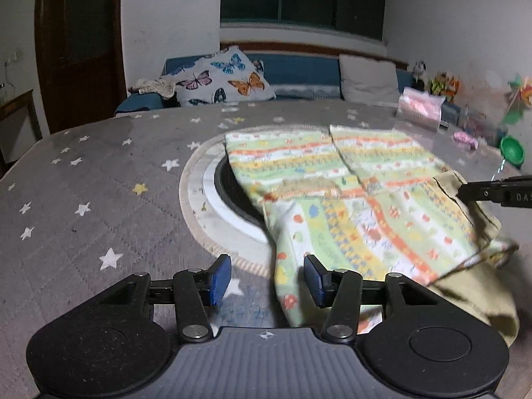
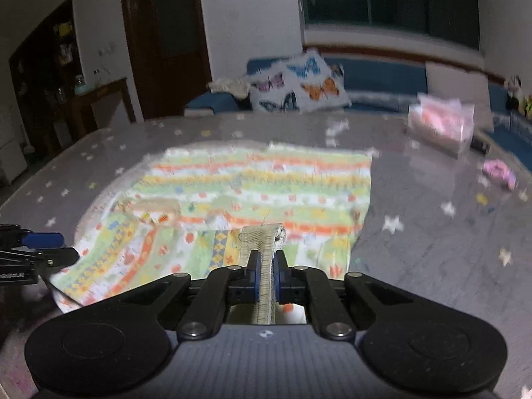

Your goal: Fold clothes

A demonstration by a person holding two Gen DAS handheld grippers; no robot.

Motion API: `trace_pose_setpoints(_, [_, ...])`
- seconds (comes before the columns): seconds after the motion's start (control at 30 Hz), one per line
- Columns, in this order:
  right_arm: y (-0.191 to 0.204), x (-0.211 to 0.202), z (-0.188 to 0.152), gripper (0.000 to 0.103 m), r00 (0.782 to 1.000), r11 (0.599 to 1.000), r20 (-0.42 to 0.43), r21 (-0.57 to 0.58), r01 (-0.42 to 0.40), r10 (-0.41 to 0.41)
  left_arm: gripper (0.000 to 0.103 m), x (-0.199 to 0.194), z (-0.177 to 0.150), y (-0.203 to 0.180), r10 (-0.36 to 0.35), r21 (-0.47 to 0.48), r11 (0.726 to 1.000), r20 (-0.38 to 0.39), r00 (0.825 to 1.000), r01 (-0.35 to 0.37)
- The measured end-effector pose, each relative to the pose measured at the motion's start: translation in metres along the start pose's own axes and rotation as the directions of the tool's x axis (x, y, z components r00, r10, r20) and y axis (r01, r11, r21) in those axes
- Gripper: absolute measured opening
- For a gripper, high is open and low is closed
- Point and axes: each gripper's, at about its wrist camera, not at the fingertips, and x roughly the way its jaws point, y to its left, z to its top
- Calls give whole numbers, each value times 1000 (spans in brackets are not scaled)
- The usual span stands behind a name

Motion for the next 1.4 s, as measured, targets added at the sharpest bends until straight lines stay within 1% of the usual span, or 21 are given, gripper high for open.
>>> trace_pose_setpoints(0.1, [-4, 11, -6, 9, 999, 1000, -37, 14, -4, 4, 52, -5, -1, 3, 7, 9, 1000, -2, 1000, -7])
trace_pose_setpoints(0.17, [-5, 11, -6, 10, 999, 1000, -39, 10, 2, -2, 51, -9, 4, 5, 15, 8, 1000, 11, 1000, -15])
trace_pose_setpoints(0.27, [-6, 1, -1, 12, 1000, 1000, -10, 1, 2, -2, 49, -12, 15, 7, 14, 4, 1000, 40, 999, -14])
trace_pose_setpoints(0.3, [-6, -1, 1, 12, 1000, 1000, -1, -3, -3, 3, 43, -11, 20, 6, 6, 9, 1000, 49, 999, -7])
trace_pose_setpoints(0.37, [-4, -3, 5, 12, 1000, 1000, 11, -12, -21, 21, 37, -5, 29, -1, -18, 28, 999, 61, 998, 16])
trace_pose_setpoints(0.43, [-1, -1, 8, 12, 999, 999, 16, -19, -42, 42, 26, 3, 37, -10, -48, 52, 998, 66, 997, 44])
trace_pose_setpoints(0.57, [2, 11, 10, 12, 997, 996, 2, -30, -78, 78, 20, 24, 46, -26, -91, 93, 992, 59, 994, 85])
trace_pose_setpoints(0.67, [3, 23, 9, 12, 996, 996, -31, -34, -88, 87, 20, 40, 44, -32, -96, 122, 988, 29, 995, 92])
trace_pose_setpoints(0.73, [3, 24, 6, 12, 995, 995, -47, -42, -91, 89, 20, 47, 39, -32, -91, 138, 986, 6, 996, 89])
trace_pose_setpoints(0.8, [3, 22, 1, 14, 994, 994, -61, -54, -94, 91, 21, 48, 33, -32, -87, 151, 985, 3, 996, 86])
trace_pose_setpoints(0.9, [5, 10, -4, 16, 993, 991, -62, -82, -104, 99, 21, 39, 29, -34, -76, 179, 981, 14, 997, 73])
trace_pose_setpoints(0.97, [7, 0, -8, 17, 991, 987, -67, -109, -119, 112, 22, 32, 25, -36, -82, 204, 976, 26, 996, 75])
trace_pose_setpoints(1.03, [9, -5, -15, 18, 990, 985, -81, -122, -124, 115, 23, 27, 18, -40, -79, 241, 968, 23, 997, 71])
trace_pose_setpoints(1.1, [9, -11, -22, 22, 989, 983, -87, -132, -126, 115, 23, 21, 12, -42, -69, 272, 960, 32, 997, 57])
trace_pose_setpoints(1.17, [9, -17, -28, 23, 990, 982, -84, -140, -127, 116, 23, 12, 7, -45, -69, 298, 953, 38, 997, 54])
trace_pose_setpoints(1.2, [10, -21, -30, 23, 990, 982, -83, -141, -128, 117, 23, 6, 4, -46, -73, 314, 948, 41, 996, 56])
trace_pose_setpoints(1.27, [10, -28, -34, 26, 990, 980, -81, -148, -129, 118, 27, -6, -4, -51, -75, 359, 932, 53, 996, 51])
trace_pose_setpoints(1.33, [11, -33, -37, 27, 990, 979, -80, -159, -129, 117, 37, -18, -14, -57, -79, 416, 909, 69, 994, 44])
trace_pose_setpoints(1.4, [12, -38, -39, 29, 990, 977, -81, -172, -125, 112, 43, -31, -25, -64, -90, 474, 879, 86, 992, 39])
